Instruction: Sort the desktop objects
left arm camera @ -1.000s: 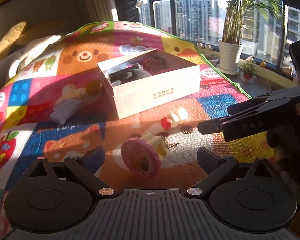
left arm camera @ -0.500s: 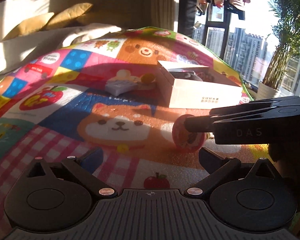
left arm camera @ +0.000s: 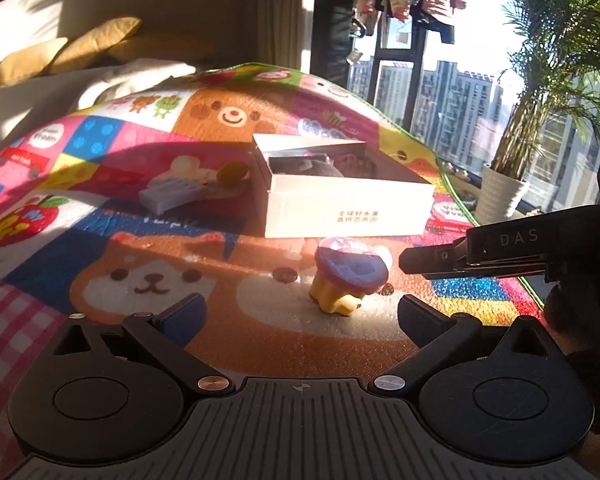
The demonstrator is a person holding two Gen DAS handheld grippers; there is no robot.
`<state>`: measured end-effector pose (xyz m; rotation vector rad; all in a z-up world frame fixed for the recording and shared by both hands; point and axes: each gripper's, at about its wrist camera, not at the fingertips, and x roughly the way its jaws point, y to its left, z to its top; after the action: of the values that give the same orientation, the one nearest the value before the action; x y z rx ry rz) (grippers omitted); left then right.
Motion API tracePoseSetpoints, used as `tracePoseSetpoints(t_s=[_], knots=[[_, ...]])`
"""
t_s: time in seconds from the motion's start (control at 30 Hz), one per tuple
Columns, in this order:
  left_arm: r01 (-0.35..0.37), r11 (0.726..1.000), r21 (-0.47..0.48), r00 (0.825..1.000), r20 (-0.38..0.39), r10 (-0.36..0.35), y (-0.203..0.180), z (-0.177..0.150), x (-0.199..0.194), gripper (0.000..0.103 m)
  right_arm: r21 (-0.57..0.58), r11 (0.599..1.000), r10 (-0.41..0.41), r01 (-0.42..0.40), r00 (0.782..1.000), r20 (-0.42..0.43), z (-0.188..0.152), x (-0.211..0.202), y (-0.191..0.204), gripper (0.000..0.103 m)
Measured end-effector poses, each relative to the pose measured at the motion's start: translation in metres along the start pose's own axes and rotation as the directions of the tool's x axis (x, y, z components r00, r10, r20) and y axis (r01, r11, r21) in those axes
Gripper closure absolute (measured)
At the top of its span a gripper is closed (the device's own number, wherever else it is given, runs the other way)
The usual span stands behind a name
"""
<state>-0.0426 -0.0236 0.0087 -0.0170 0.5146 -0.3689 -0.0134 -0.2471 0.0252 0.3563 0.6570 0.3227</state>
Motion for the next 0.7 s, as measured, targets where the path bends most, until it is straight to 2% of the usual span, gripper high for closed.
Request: tracePoseSetpoints(t_s=[0.1, 0.13, 0.23, 0.3, 0.4, 0.47, 0.57, 0.63, 0.7], knots=[[-0.030, 0.999, 0.016, 0.999, 0.018, 0.030, -0.005, -0.002, 0.010, 0.000, 0.014, 0.999, -0.048, 0.047, 0.995, 0.088, -0.008, -0.018, -0.011, 0.052], [-0.018, 1.000, 0.020, 1.000, -0.006, 0.018, -0.005, 0.000, 0.014, 0.000, 0.015, 0.998, -0.069, 0.068, 0.991, 0.112, -0.011, -0.021, -0.014, 0.046], [0.013, 1.000, 0.024, 0.999, -0.043, -0.012, -0.006, 0.001, 0.022, 0.000, 0.032, 0.991, -0.137, 0.134, 0.981, 0.138, -0.017, -0.021, -0.026, 0.044], [0.021, 0.999, 0.027, 0.997, -0.080, -0.019, -0.006, 0.000, 0.027, 0.000, 0.066, 0.990, -0.136, 0.128, 0.982, 0.132, -0.016, -0.018, -0.033, 0.041], [0.009, 0.999, -0.036, 0.991, -0.136, -0.013, 0.003, -0.001, 0.036, 0.000, 0.070, 0.987, -0.152, 0.144, 0.978, 0.142, -0.017, -0.016, -0.034, 0.023], [-0.003, 0.996, -0.088, 0.990, -0.140, -0.010, 0.010, -0.002, 0.038, 0.000, 0.061, 0.988, -0.153, 0.145, 0.977, 0.147, -0.018, -0.016, -0.033, 0.022], [-0.014, 0.996, -0.084, 0.992, -0.127, 0.003, 0.009, -0.002, 0.035, 0.000, 0.035, 0.987, -0.157, 0.154, 0.975, 0.157, -0.019, -0.016, -0.029, 0.022], [-0.006, 1.000, -0.025, 0.997, -0.081, 0.004, 0.001, 0.001, 0.031, 0.000, 0.013, 0.987, -0.163, 0.163, 0.973, 0.162, -0.020, -0.015, -0.024, 0.021], [-0.022, 0.997, 0.078, 1.000, -0.009, 0.023, -0.013, 0.006, 0.030, 0.000, 0.004, 0.986, -0.166, 0.168, 0.972, 0.165, -0.021, -0.015, -0.022, 0.021]])
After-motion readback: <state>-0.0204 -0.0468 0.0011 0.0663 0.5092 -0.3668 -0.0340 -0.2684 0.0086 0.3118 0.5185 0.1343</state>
